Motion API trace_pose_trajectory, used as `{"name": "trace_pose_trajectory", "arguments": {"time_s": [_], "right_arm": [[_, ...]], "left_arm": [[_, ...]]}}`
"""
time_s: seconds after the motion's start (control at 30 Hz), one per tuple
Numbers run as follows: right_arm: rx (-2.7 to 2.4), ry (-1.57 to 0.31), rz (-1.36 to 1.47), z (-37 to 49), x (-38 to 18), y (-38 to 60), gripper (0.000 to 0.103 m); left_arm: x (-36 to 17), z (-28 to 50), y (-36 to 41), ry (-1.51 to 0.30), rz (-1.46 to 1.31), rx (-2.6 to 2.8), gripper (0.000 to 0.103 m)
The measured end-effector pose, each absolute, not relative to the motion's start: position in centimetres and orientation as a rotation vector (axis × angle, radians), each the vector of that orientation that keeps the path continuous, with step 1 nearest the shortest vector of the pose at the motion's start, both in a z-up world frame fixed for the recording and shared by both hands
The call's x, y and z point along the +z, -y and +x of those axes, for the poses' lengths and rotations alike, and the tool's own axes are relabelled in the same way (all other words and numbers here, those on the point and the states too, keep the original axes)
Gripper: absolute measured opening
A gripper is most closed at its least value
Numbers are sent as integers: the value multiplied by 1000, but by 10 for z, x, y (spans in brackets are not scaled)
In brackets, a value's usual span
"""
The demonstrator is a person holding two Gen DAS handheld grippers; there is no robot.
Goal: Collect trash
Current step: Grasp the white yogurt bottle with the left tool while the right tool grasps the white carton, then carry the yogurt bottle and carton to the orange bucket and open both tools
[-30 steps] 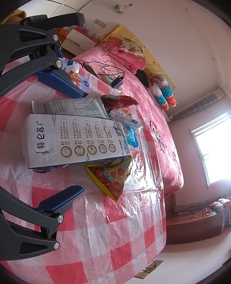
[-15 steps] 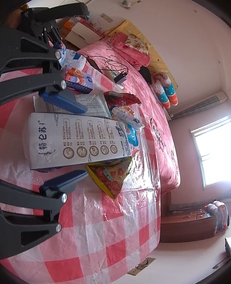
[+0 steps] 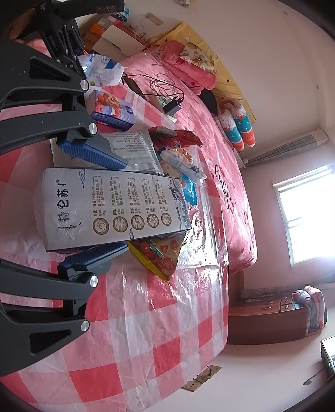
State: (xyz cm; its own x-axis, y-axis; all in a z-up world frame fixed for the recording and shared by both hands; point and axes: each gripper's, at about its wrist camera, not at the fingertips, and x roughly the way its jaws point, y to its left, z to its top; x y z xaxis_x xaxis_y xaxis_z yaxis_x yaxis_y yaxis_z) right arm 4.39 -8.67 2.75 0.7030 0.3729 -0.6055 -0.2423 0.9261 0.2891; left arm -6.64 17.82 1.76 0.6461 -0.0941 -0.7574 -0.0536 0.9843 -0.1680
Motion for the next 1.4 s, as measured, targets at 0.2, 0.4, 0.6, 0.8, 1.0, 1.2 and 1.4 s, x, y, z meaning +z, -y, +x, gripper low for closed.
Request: {"name": "trace_pose_trajectory", "arguments": {"time_s": [0.2,0.4,0.6,0.8,1.0,1.2,1.4], "right_arm": [[340,-694,205,38,29,90,59],[380,-707,288,33,27,92,59],[402,-691,328,24,38,89,59],[452,-687,355,15,48,76,59],[534,-718,408,12,54,55,59],[631,-769,420,7,56,17,59],[747,-838,405,2,58,-35,59]], "left_arm": [[20,-78,-184,-863,-192,-45,38],[23,-90,-192,-850,-207,-64,37],[25,-99,-201,-833,-220,-72,37],[27,-109,-215,-816,-235,-69,37],[26,-117,-233,-803,-254,-55,37],[24,-125,-254,-788,-274,-31,37],[25,-139,-282,-774,-297,7,37]]}}
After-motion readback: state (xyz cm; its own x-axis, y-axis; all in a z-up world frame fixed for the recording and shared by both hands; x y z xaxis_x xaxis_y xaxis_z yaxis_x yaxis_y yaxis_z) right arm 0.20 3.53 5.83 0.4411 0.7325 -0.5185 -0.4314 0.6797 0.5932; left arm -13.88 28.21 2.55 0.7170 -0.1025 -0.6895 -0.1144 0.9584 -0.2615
